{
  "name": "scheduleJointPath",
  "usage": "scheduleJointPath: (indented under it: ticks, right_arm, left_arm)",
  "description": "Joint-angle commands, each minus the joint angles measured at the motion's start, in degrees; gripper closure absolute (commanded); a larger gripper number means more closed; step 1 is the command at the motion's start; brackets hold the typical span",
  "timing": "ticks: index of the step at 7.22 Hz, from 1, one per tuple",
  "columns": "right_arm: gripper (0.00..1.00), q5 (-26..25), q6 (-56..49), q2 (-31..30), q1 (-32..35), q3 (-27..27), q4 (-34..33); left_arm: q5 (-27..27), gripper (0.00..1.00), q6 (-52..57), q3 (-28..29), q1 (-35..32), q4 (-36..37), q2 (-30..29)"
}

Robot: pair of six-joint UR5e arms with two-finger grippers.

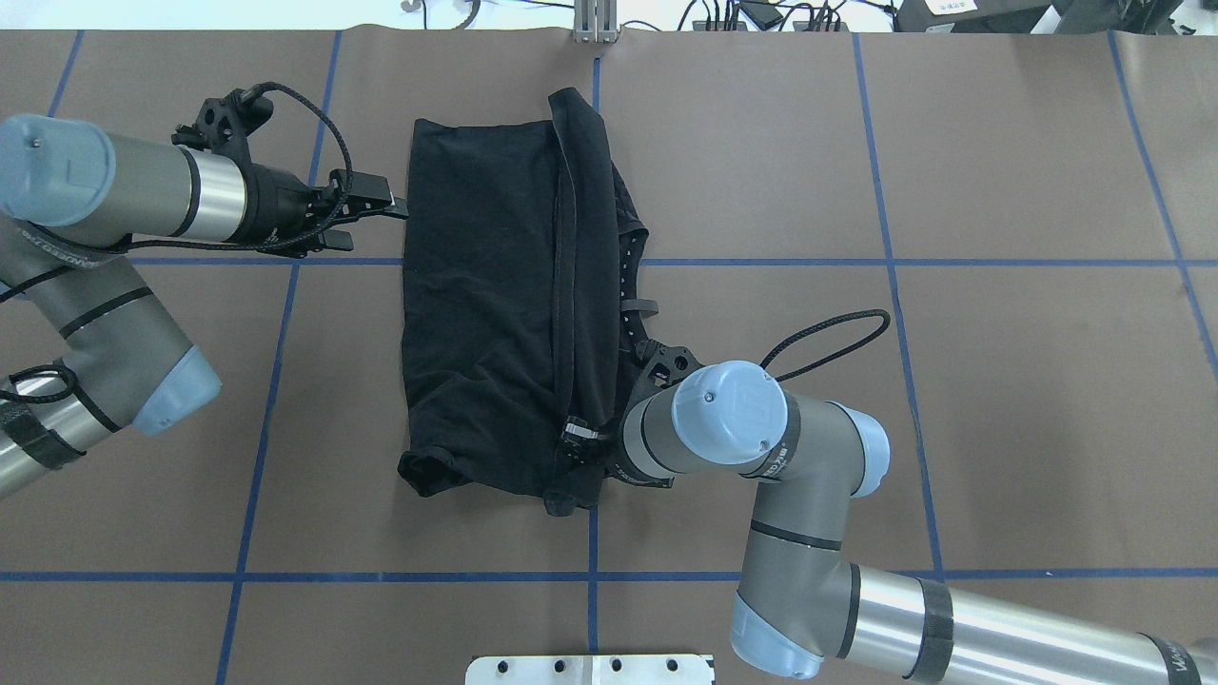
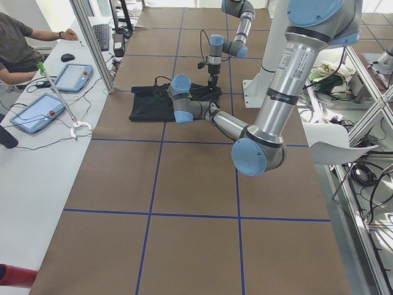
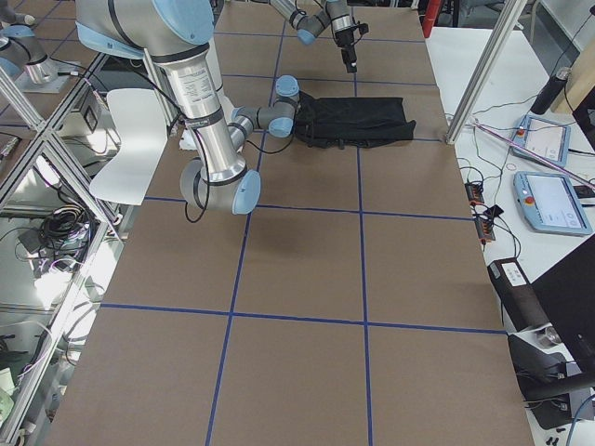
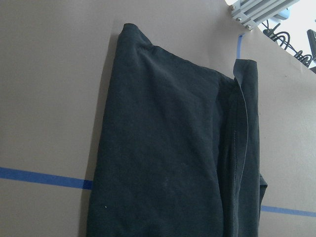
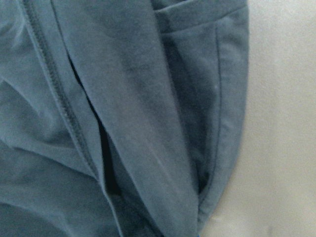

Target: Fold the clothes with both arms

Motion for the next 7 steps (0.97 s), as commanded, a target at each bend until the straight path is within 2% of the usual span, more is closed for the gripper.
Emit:
scheduleJointPath:
  ticks: [1, 4, 5, 7]
  right_arm:
    - [1.0, 0.4, -0.1, -0.3, 0.3, 1.5, 0.0]
    - [1.0, 1.9, 0.0, -1.8, 1.0, 5.6, -0.1]
    - [1.0, 1.8, 0.0, -1.9, 1.0, 5.6, -0.2]
    - [1.0, 1.9, -0.1, -2.4, 1.1, 5.6, -0.1]
  left_arm:
    - [0.0, 0.01, -1.0, -0.8, 0.6, 0.0, 0.4]
    - [1.5, 0.01, -7.7, -14.8, 10.2, -0.1, 13.6]
    - [4.8, 0.02, -11.0, -16.6, 14.5, -0.1, 14.7]
    - [10.8, 0.04, -13.3, -13.6, 20.6, 0.2, 12.3]
